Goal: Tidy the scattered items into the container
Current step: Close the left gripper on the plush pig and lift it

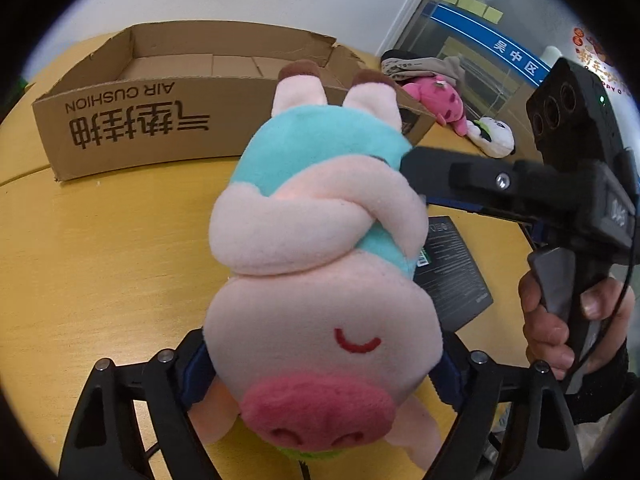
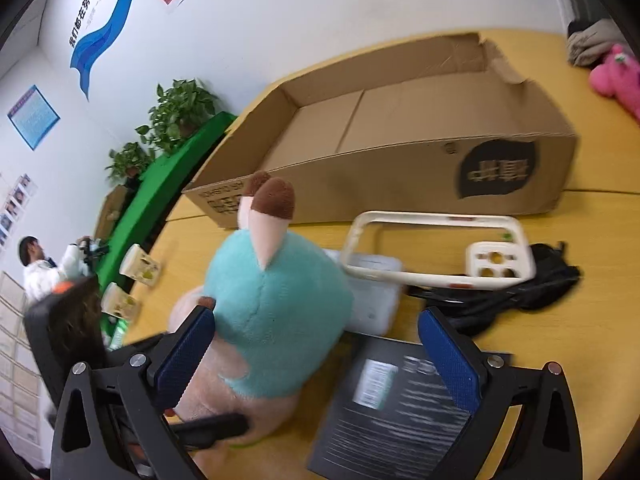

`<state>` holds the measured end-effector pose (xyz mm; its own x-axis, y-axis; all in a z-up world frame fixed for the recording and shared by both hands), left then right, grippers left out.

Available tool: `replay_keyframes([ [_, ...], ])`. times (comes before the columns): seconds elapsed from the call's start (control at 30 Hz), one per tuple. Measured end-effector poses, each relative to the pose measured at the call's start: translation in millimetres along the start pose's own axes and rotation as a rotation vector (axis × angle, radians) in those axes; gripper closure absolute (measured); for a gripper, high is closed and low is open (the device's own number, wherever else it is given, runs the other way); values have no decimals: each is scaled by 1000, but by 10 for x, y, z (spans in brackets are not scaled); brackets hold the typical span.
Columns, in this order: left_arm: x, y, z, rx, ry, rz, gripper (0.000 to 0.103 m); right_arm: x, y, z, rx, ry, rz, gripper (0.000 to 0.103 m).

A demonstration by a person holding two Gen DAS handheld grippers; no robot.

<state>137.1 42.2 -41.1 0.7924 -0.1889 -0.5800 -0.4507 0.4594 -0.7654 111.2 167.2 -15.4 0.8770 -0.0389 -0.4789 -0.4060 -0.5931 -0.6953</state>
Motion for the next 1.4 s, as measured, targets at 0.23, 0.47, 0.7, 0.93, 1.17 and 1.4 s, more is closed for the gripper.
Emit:
replay_keyframes([
  [0.23,62,-71,-71,20,-41,36,24,-5,276,-180,-70,23,-57,0],
  [0.47,9,-148,-10,-20,1,44,26,71,524,-391,-69,29,-113,2],
  [0.7,-321,-481,-92,-42,1,131,26,-200,361,-718,-88,-29,-30,12],
  [0.93,-1079,-948,-210,-92,36,273,26,-853,17,-1273,-83,-174,131,15],
  [1.17,-1964,-1483,-449,-157,55,396,27,-1680,-196,-1888,-128,-294,244,15],
  [1.4,-2802,-1670,-851,-191,31,429,27,-2616,-79,-2307,-122,-332,250,16],
])
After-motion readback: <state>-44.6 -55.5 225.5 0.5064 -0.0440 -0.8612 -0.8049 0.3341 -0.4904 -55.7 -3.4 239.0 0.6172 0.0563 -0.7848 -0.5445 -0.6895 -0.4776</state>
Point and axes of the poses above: each gripper's, at about its wrist camera, not at the fingertips, and y roughly the way its jaws point, z to its right, x to its underside, the point moved 4 cm from there along y, roughly the way its jaws point, and after that the axes turned 9 degrees about y, right-handed, at the moved point
